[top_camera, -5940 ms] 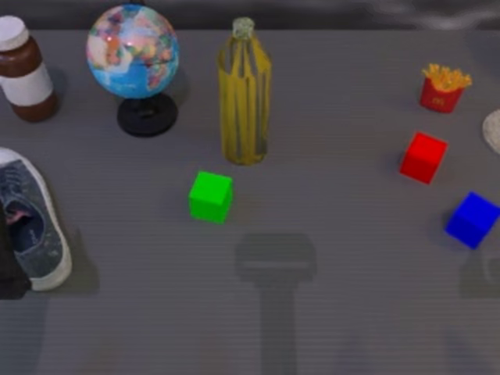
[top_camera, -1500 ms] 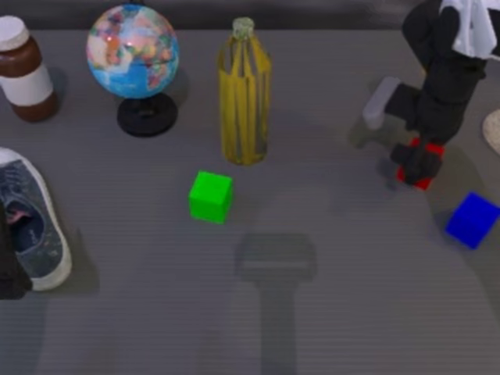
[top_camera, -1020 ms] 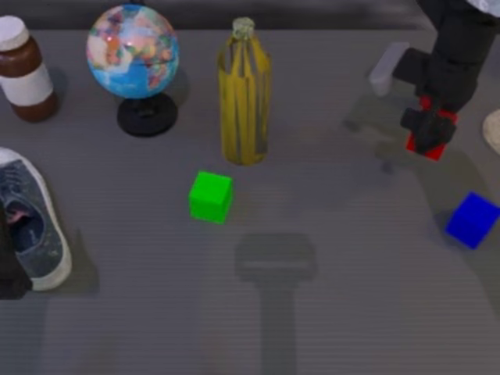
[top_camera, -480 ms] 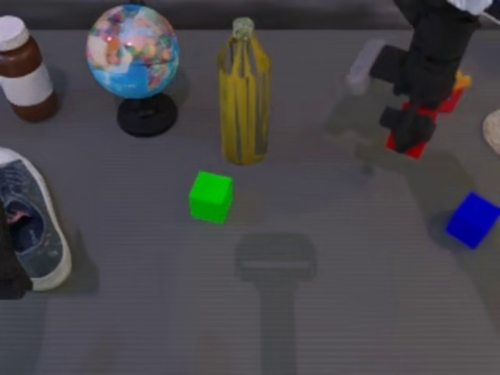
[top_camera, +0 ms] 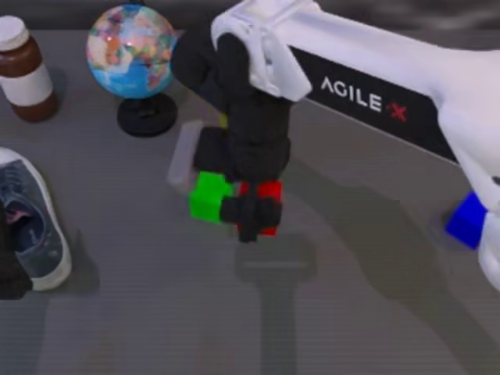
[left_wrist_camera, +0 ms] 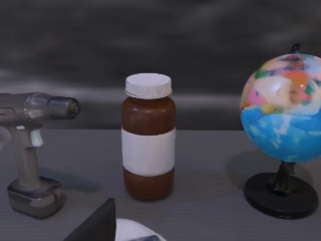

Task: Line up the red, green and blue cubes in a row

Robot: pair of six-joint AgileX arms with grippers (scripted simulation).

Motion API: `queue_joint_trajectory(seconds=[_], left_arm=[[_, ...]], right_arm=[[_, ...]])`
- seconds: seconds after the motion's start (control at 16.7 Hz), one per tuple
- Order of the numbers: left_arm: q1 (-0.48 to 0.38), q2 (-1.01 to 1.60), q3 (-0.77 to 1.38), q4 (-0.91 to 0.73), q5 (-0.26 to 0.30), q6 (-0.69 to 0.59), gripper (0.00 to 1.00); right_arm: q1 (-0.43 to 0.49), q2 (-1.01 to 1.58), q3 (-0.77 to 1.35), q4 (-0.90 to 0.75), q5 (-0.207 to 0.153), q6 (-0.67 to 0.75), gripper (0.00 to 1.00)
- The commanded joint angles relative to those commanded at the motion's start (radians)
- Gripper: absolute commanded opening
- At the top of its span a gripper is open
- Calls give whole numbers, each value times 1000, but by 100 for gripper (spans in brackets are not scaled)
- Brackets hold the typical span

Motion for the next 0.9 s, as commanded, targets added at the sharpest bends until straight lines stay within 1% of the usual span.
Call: queue_joint_trajectory(seconds=[0.12,0.18,0.3,0.42,0.66,0.78,0.9], left_arm=[[0,0,0,0,0,0,100],[0,0,0,0,0,0,100],[0,0,0,0,0,0,100],[0,0,0,0,0,0,100],[0,0,0,0,0,0,100],[0,0,0,0,0,0,100],[0,0,0,0,0,0,100]], right_arm=[[117,-10,-3,-5,0,39,0],[161,-16,-5,-6,1,56,0],[217,-25,-8,-6,2,79,0],[231,-28,-9,-6,3,84,0],[229,-24,-11,-3,1,85,0],[228,-25,-48,35,2,86,0],[227,-20,-114,115,2,89,0]])
